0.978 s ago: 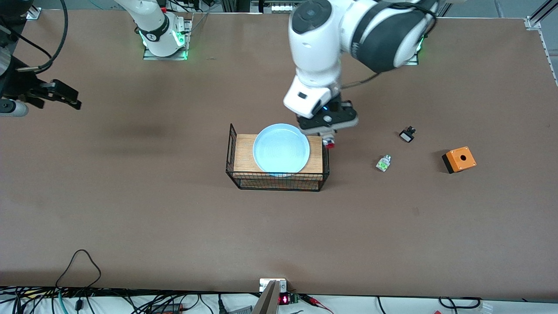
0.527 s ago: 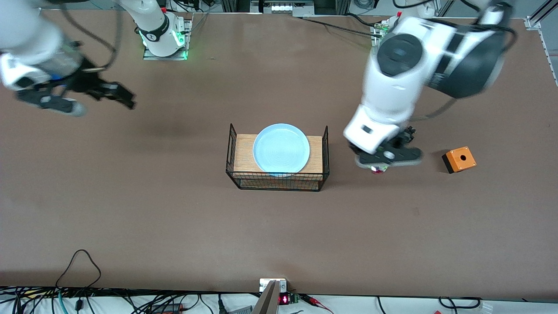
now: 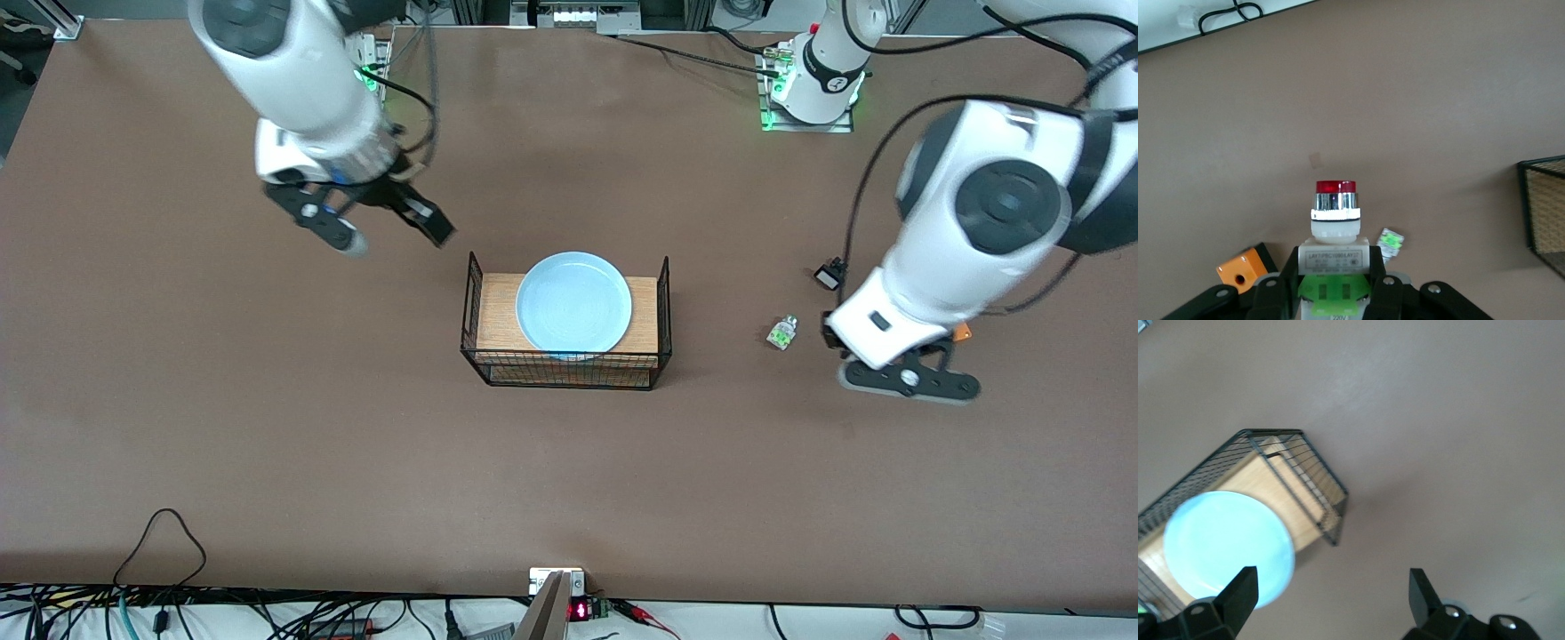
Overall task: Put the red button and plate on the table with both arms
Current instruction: 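Lower the button near the orange box while the right gripper lowers to the plate, then open the left gripper on the button while the right gripper grips the plate rim, then lift the plate with the right gripper while the left gripper withdraws, then carry the plate away from the basket and lower it onto the table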
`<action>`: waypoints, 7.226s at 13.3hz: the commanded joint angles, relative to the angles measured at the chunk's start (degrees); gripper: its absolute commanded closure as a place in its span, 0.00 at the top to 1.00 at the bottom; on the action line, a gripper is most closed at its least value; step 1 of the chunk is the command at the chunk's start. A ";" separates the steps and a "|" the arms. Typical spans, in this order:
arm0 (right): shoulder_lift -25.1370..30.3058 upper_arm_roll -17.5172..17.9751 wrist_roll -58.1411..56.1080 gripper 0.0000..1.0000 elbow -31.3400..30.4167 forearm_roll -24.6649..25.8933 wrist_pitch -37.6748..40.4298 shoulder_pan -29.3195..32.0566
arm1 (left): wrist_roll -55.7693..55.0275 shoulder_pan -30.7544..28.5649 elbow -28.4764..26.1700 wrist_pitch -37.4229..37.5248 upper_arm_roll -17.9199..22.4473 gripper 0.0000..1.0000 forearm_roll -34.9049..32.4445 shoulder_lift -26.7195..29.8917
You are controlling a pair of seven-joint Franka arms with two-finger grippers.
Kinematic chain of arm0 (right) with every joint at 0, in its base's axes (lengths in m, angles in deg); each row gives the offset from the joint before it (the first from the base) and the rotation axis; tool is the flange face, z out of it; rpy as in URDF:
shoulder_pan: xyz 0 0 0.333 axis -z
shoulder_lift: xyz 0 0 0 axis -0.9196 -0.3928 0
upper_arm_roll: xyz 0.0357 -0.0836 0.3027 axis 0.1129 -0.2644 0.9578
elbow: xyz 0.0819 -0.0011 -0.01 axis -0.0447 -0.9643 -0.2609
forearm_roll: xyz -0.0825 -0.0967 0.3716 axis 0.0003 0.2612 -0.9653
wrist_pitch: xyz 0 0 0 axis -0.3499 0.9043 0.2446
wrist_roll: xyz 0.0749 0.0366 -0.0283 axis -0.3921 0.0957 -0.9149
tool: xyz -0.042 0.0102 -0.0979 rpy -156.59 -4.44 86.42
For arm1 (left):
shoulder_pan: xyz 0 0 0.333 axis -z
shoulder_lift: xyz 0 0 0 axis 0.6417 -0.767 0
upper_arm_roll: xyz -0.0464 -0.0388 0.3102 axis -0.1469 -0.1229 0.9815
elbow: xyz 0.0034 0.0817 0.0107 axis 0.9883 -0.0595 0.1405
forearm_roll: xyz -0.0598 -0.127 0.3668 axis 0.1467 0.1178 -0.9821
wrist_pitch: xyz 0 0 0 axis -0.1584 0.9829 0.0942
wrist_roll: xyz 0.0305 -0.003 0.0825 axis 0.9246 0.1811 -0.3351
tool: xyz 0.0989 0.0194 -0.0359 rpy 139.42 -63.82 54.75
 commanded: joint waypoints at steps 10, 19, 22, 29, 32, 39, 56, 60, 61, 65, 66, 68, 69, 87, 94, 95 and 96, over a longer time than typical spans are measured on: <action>-17.13 -0.80 29.02 1.00 5.20 -0.52 -10.38 -7.78 | 11.97 -8.05 -16.34 -22.01 -0.60 0.21 1.29 -7.90; -19.51 -0.80 27.79 1.00 3.10 0.01 -14.06 -9.89 | 12.67 -15.36 -32.21 -32.78 -0.25 0.21 0.59 -7.01; -19.33 -0.80 27.61 1.00 1.42 0.01 -17.15 -9.89 | 12.76 -15.36 -32.22 -33.14 -0.16 0.21 0.41 -7.80; -17.23 -0.80 27.61 0.92 -0.86 -0.43 -17.33 -9.45 | 12.58 -15.45 -32.22 -33.14 -0.16 0.24 0.41 -8.15; -16.70 -0.80 27.53 0.81 -1.48 -0.43 -17.33 -9.36 | 12.58 -15.45 -32.22 -33.22 -0.16 0.23 0.33 -8.77; -16.70 -0.80 27.61 0.37 -1.83 -0.52 -17.15 -9.45 | 11.36 -15.27 -32.13 -32.35 -0.68 1.00 0.50 -8.25; -7.05 -0.80 23.31 0.00 -2.80 -0.78 -15.39 -9.63 | 1.60 -12.91 -5.41 11.15 -14.75 1.00 1.03 2.38; 0.08 -0.80 18.06 0.00 -2.53 -2.26 -12.06 -7.17 | 1.42 -8.70 -2.33 14.42 -9.25 1.00 4.44 8.52; 1.57 -0.88 15.34 0.00 -2.53 -3.84 -10.66 -5.51 | 1.51 -5.72 -2.42 14.41 -4.25 1.00 7.33 10.72; 5.53 -0.89 -9.31 0.00 -2.62 -4.74 2.67 6.16 | 2.39 2.11 -5.74 12.32 12.12 1.00 15.97 17.92; 5.54 -0.89 -16.35 0.00 -2.62 -4.65 5.32 9.85 | 2.47 4.05 -7.68 11.17 14.84 1.00 16.23 19.95; 5.54 -0.97 -28.58 0.00 -3.14 -4.65 7.45 16.88 | 3.09 5.47 -11.54 10.81 18.28 1.00 16.24 23.47; 5.63 -0.97 -35.60 0.00 -4.89 -4.39 8.33 20.14 | 3.53 5.56 -16.00 10.29 19.95 1.00 16.41 26.27; 0.45 -0.97 -92.17 0.00 -44.28 -3.24 -36.57 40.38 | 3.88 4.95 -17.45 9.23 21.81 1.00 20.10 28.93; -0.88 -0.80 -94.29 1.00 -42.10 -3.42 -37.64 41.80 | 3.88 4.95 -17.19 9.23 21.90 1.00 20.19 28.58; -0.27 -0.80 -94.03 1.00 -40.26 -3.77 -34.67 41.36 | 3.88 4.95 -17.19 9.23 21.90 1.00 20.10 28.58; 0.00 -0.80 -92.98 1.00 -37.98 -3.94 -30.73 40.92 | 3.88 4.95 -17.19 9.23 21.99 1.00 20.10 28.50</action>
